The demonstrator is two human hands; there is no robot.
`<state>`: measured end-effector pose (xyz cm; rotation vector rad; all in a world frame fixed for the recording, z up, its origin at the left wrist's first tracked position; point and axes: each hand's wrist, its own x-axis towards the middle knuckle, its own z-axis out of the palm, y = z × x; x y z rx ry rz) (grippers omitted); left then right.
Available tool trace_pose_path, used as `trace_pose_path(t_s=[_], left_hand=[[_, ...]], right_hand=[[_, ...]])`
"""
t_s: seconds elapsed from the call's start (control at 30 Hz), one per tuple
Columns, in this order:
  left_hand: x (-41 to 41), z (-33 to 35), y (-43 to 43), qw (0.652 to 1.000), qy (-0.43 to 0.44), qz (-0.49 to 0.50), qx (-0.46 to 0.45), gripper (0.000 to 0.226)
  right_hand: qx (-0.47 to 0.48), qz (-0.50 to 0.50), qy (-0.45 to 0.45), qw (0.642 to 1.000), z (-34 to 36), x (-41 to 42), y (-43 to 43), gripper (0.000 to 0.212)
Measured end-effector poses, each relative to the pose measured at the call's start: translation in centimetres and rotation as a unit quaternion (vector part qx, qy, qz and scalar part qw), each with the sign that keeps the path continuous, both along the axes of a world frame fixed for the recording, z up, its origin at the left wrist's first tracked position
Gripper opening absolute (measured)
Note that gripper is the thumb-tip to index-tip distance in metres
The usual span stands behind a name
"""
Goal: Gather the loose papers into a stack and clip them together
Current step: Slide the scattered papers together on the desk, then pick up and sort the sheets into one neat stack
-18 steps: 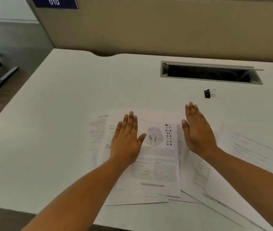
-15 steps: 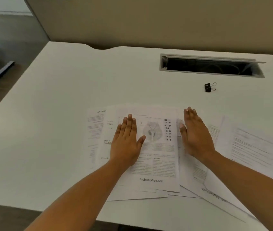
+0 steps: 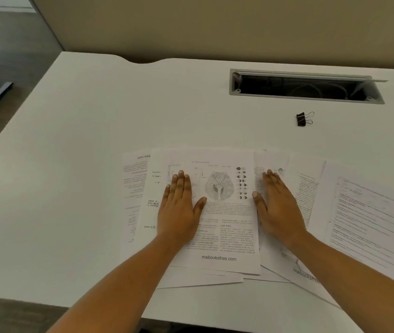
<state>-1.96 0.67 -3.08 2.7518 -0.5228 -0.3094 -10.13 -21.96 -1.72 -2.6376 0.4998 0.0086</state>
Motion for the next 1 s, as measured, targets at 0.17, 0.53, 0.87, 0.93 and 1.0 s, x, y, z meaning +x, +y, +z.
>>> trace_pose_path(t_s=[0.17,0.53,0.87,0.93,1.0], left_hand=[[-3.1,2.8,1.0,0.983,0.023,0.083,-0.160,0.076],[-6.1,4.4,1.9,0.869,0.178,0.334,-0.320,0.058],[-4.5,6.5,3.1,0.834,0.250,0.351,-0.344,0.041],[-4.1,7.1,2.9,0.817,0.290,0.339,-0.365,0.034],[-3.8,7.5,2.3,0.808,0.331,0.310,-0.377,0.024]], right_hand=[[0.146,-0.127,-0.051,0.980,3.2,-1.5,2.2,0.044],[0.217,-0.195,0.061,0.954,3.7,-1.6,3.7,0.030],[0.469,-0.237,-0.007,0.851,4.6,-3.0,3.0,0.014],[0.489,-0.239,-0.012,0.839,5.2,-3.6,2.6,0.016],[0.501,-0.240,-0.018,0.831,5.7,-4.1,2.3,0.017]])
